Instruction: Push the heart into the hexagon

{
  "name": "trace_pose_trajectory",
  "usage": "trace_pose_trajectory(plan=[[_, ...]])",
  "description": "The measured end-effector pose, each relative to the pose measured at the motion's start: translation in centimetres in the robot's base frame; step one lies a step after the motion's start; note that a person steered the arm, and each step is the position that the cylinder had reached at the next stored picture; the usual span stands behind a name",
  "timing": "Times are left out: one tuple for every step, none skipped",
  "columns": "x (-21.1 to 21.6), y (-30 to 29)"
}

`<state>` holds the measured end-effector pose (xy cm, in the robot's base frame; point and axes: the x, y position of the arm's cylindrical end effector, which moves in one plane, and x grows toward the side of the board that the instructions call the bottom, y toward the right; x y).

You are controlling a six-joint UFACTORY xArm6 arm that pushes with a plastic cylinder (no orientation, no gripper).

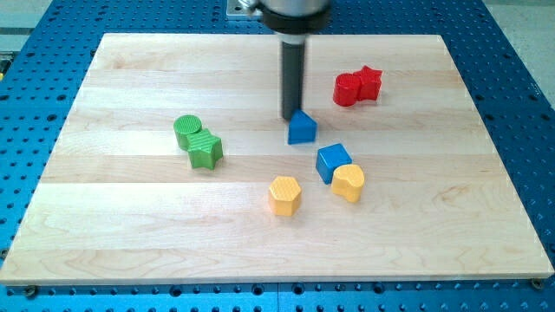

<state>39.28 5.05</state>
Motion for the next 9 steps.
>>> trace_pose_trajectory(plan=[[2.1, 3.6], [5.4, 5.9], [5.7, 10.8], [10.7, 10.7], [12.5, 4.1], [10.3, -1.5], [8.4, -1.1], [12.9, -0.1], [14.6, -4.3]])
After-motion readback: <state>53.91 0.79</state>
